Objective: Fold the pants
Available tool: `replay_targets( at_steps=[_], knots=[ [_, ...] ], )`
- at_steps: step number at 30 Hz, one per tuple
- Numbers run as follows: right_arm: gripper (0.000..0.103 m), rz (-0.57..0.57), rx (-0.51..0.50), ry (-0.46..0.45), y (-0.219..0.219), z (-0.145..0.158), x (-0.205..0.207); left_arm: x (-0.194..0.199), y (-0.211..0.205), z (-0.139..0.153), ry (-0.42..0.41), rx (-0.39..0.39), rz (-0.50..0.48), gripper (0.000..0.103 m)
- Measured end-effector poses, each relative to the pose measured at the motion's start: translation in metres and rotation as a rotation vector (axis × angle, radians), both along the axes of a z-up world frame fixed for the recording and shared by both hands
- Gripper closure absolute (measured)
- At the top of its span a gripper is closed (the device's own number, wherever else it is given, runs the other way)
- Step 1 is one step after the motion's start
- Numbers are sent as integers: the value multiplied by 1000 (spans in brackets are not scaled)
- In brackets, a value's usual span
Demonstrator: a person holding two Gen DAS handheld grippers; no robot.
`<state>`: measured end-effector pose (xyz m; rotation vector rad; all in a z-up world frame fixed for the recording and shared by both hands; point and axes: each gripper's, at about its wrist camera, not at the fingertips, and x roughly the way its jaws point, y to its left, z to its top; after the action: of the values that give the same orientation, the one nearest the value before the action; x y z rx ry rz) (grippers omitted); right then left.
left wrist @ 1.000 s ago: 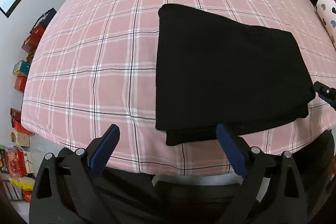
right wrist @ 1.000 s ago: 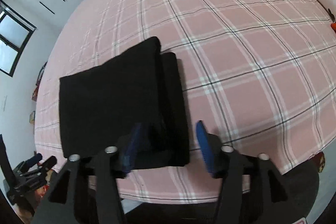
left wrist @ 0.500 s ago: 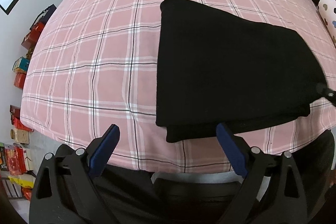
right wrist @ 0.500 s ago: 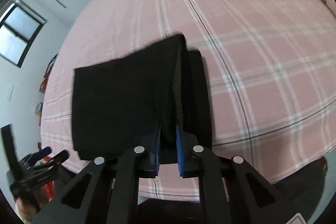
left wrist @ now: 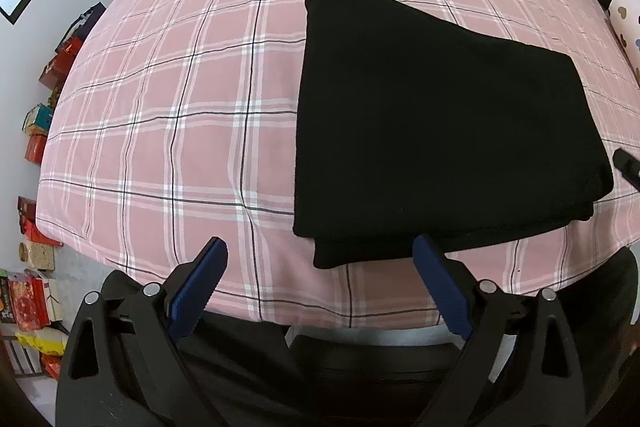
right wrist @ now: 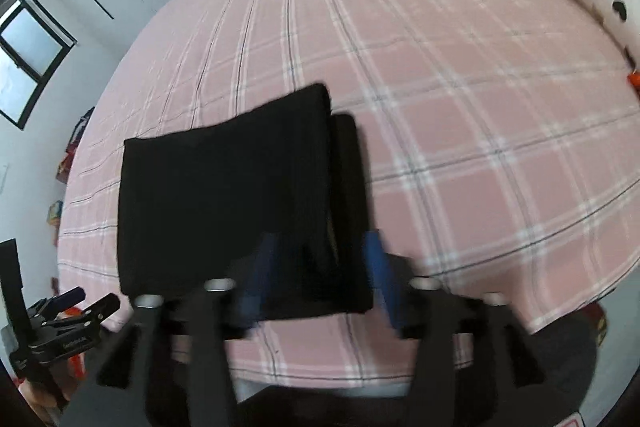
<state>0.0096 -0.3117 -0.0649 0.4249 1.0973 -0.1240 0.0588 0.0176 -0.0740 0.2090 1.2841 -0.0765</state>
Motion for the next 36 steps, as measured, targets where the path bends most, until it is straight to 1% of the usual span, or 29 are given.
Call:
replay_targets(
  at_steps=[3, 7, 11, 23, 25, 26, 28, 30, 33, 34, 35, 36],
  knots=[
    [42, -11, -5, 39, -6, -10, 0, -1, -1, 0, -1, 7, -6, 11],
    [42, -35, 74, 71, -9, -23, -1, -1, 0, -1, 3, 8, -5, 11],
    [37, -41, 83, 92, -7, -30, 0, 1, 0, -3, 11, 7, -1, 11],
    [36, -48, 129, 122, -5, -43, 6, 9, 4, -8, 24, -3, 12, 11],
    [33, -41, 140, 127, -6, -47, 7, 14, 5, -8, 32, -35, 8, 11],
    [33, -38, 147, 134, -5, -51, 8, 17, 6, -9, 38, -69, 3, 10],
    [33, -30, 172, 140, -5, -57, 9, 27, 12, -13, 63, -176, 15, 9],
    [32, -29, 196, 139, -6, -61, 10, 41, 22, -19, 87, -286, 56, 9],
    [28, -46, 249, 142, -10, -72, 10, 60, 31, -34, 114, -372, 112, 9],
    [27, -55, 279, 144, -11, -76, 9, 65, 31, -40, 128, -378, 117, 9],
    [25, -71, 324, 141, -13, -80, 9, 70, 30, -47, 142, -388, 116, 9],
    [23, -85, 348, 136, -15, -83, 8, 74, 29, -56, 164, -398, 117, 9]
  ],
)
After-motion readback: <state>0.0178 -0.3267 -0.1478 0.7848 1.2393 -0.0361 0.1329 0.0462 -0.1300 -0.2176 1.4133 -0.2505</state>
